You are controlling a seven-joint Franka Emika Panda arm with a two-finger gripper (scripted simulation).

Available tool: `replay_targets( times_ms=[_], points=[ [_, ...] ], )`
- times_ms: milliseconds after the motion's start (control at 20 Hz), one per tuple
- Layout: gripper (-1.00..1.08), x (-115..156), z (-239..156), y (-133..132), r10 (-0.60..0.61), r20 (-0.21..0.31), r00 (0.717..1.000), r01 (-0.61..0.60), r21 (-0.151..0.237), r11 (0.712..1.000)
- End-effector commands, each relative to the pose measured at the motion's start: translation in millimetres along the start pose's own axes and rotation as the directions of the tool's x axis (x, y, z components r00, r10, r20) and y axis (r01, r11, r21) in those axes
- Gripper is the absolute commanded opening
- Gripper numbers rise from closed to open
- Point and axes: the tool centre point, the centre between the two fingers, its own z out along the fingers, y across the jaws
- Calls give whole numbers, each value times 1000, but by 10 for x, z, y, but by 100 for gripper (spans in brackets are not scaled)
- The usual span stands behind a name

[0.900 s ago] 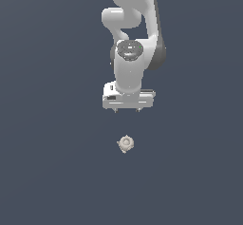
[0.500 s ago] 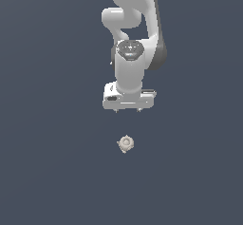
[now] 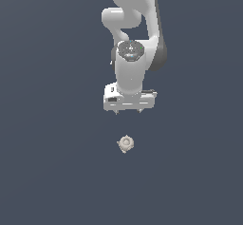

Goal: Pick up the object and move it to a goal position.

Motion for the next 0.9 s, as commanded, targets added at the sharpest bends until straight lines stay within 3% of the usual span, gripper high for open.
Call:
replay_targets(
  times_ms=[0, 450, 850],
  points=[
    [100, 34, 20, 3, -19, -1, 1000, 19, -2, 1000],
    [100, 308, 180, 34, -170, -5, 985, 170, -13, 985],
    [100, 663, 439, 87, -371, -9, 928, 371, -25, 928]
  ],
)
